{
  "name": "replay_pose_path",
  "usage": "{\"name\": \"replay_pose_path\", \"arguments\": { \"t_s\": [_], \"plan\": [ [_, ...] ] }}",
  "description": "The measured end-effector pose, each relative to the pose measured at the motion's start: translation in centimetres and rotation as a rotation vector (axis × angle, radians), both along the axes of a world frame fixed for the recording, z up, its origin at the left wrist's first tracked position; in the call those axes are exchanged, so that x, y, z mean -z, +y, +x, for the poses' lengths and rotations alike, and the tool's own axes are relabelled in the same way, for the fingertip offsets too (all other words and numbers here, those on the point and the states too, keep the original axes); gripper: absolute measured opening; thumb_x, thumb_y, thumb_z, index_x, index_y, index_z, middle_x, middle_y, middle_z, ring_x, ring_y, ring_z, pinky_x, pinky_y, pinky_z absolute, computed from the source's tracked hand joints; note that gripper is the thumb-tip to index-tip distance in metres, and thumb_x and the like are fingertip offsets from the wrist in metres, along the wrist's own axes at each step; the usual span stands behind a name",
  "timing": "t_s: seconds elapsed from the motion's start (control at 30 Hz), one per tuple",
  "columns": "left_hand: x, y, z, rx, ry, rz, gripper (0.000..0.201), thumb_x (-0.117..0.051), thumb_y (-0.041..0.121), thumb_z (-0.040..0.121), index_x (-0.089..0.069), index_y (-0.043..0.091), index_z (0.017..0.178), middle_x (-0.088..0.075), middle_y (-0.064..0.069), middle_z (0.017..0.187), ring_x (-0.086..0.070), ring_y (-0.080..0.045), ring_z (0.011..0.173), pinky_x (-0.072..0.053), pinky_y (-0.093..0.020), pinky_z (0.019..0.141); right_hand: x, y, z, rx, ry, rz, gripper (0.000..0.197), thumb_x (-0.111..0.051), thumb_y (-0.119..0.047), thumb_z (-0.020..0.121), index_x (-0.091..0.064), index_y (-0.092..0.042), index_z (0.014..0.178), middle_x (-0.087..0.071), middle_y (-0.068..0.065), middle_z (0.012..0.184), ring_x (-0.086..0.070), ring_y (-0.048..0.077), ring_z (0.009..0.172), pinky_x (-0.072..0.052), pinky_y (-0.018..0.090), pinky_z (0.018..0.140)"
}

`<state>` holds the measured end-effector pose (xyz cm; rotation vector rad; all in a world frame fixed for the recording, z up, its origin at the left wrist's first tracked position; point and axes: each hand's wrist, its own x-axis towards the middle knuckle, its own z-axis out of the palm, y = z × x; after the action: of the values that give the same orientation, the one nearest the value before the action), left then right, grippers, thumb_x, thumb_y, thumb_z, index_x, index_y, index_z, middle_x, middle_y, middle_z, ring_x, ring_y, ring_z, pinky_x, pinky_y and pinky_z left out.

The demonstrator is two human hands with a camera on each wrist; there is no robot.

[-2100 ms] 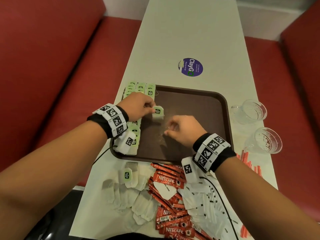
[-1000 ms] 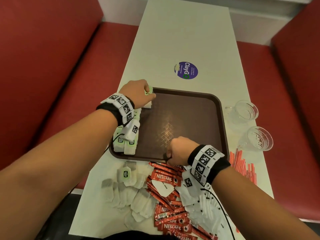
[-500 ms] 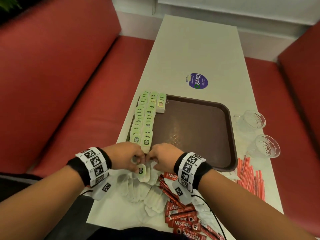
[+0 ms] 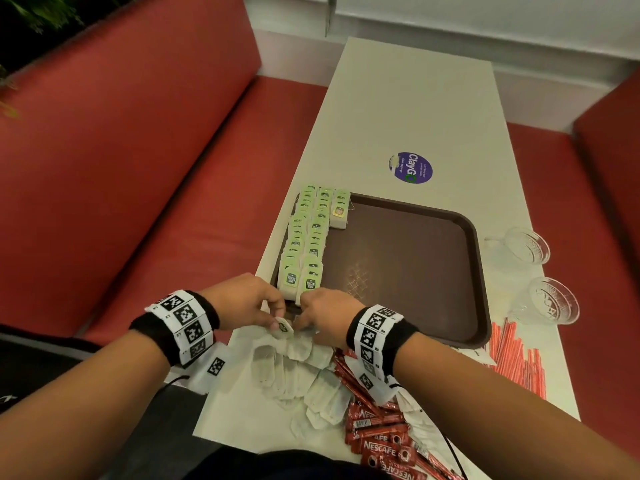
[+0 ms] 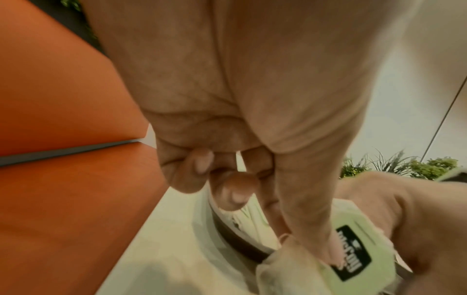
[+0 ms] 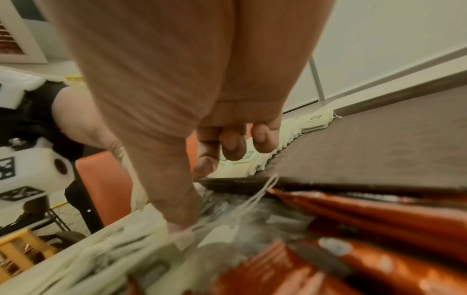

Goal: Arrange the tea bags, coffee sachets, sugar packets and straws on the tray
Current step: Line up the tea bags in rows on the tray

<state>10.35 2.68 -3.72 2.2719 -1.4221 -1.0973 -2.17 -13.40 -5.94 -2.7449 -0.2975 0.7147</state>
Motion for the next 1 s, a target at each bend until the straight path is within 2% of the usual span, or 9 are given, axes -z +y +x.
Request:
{"name": "replay_pose_path", "arguments": {
  "t_s": [0.1, 0.2, 0.37, 0.5, 0.63, 0.73, 0.8, 0.87, 1.0],
  "plan": [
    [-0.9, 0.2, 0.4, -0.036, 0.005, 0.003, 0.009, -0.079, 0.028, 0.083, -0.073, 0.023, 0.088, -0.052, 0.034, 0.052, -0.043, 0.000, 0.047, -0.031, -0.010, 0.048, 0.5, 0.0, 0.0, -0.030, -0.001, -0.024, 0.041, -0.065, -0.018, 0.088, -0.067, -0.034, 0.125, -0.050, 0.005, 0.108, -0.051, 0.028, 0.106, -0.044, 0.036, 0.077],
    [-1.1, 0.2, 0.7, -0.064, 0.005, -0.006, 0.010, -0.081, 0.030, 0.081, -0.073, 0.027, 0.085, -0.052, 0.029, 0.051, -0.041, -0.002, 0.047, -0.030, -0.012, 0.047, 0.8, 0.0, 0.2, -0.020, -0.027, -0.017, 0.030, -0.067, -0.021, 0.087, -0.074, -0.032, 0.115, -0.053, 0.003, 0.111, -0.051, 0.028, 0.109, -0.041, 0.033, 0.076],
    [-0.2, 0.2, 1.9, -0.153, 0.004, -0.017, 0.010, -0.080, 0.034, 0.081, -0.070, 0.035, 0.083, -0.051, 0.012, 0.055, -0.039, -0.007, 0.052, -0.034, -0.021, 0.052, 0.3, -0.8, 0.0, 0.026, -0.076, 0.060, 0.017, -0.067, -0.020, 0.087, -0.078, -0.023, 0.099, -0.058, 0.002, 0.108, -0.051, 0.025, 0.109, -0.047, 0.036, 0.080],
    [0.1, -0.6, 2.3, -0.158, 0.019, -0.075, 0.013, -0.076, 0.025, 0.086, -0.067, 0.034, 0.088, -0.060, 0.024, 0.066, -0.046, -0.006, 0.057, -0.038, -0.017, 0.055, 0.5, -1.6, -0.5, 0.082, -0.059, 0.086, 0.013, -0.060, -0.017, 0.089, -0.071, -0.020, 0.096, -0.056, -0.002, 0.103, -0.050, 0.020, 0.104, -0.048, 0.038, 0.083],
    [0.6, -1.3, 3.0, -0.166, -0.017, -0.088, 0.009, -0.070, 0.030, 0.092, -0.069, 0.031, 0.100, -0.066, -0.001, 0.073, -0.047, -0.010, 0.057, -0.042, -0.024, 0.057, -0.5, -2.8, -0.9, 0.258, -0.060, 0.247, 0.006, -0.051, -0.011, 0.091, -0.056, -0.015, 0.092, -0.058, 0.001, 0.091, -0.048, 0.019, 0.085, -0.040, 0.031, 0.071],
    [0.7, -2.3, 3.3, -0.174, -0.030, -0.114, 0.002, -0.069, 0.032, 0.092, -0.069, 0.032, 0.093, -0.067, 0.001, 0.072, -0.053, -0.011, 0.060, -0.048, -0.031, 0.062, -1.3, -4.0, -1.1, 0.380, -0.038, 0.286, 0.001, -0.042, -0.014, 0.098, -0.043, -0.013, 0.098, -0.056, 0.007, 0.077, -0.048, 0.024, 0.066, -0.038, 0.033, 0.061],
    [0.6, -3.0, 3.3, -0.161, -0.040, -0.134, 0.003, -0.070, 0.035, 0.091, -0.067, 0.032, 0.090, -0.067, 0.001, 0.074, -0.059, -0.017, 0.067, -0.050, -0.033, 0.066, -1.5, -4.7, -1.0, 0.450, -0.027, 0.289, 0.003, -0.039, -0.015, 0.101, -0.038, -0.012, 0.102, -0.053, 0.006, 0.074, -0.050, 0.026, 0.066, -0.036, 0.033, 0.060],
    [0.7, -3.9, 3.2, -0.142, -0.045, -0.153, 0.007, -0.069, 0.035, 0.091, -0.065, 0.033, 0.085, -0.066, 0.005, 0.073, -0.059, -0.017, 0.067, -0.049, -0.029, 0.064, -1.7, -5.4, -0.9, 0.528, -0.028, 0.302, 0.005, -0.038, -0.012, 0.101, -0.037, -0.011, 0.106, -0.054, 0.008, 0.075, -0.053, 0.029, 0.069, -0.037, 0.033, 0.061],
    [0.5, -6.2, 2.9, -0.141, -0.062, -0.201, 0.016, -0.070, 0.033, 0.091, -0.061, 0.039, 0.079, -0.063, 0.021, 0.070, -0.055, -0.003, 0.063, -0.041, -0.015, 0.059, -2.3, -6.4, -0.6, 0.667, -0.045, 0.307, 0.034, -0.044, -0.001, 0.096, -0.036, -0.014, 0.127, -0.057, 0.007, 0.076, -0.059, 0.029, 0.070, -0.042, 0.032, 0.057]
  ]
}}
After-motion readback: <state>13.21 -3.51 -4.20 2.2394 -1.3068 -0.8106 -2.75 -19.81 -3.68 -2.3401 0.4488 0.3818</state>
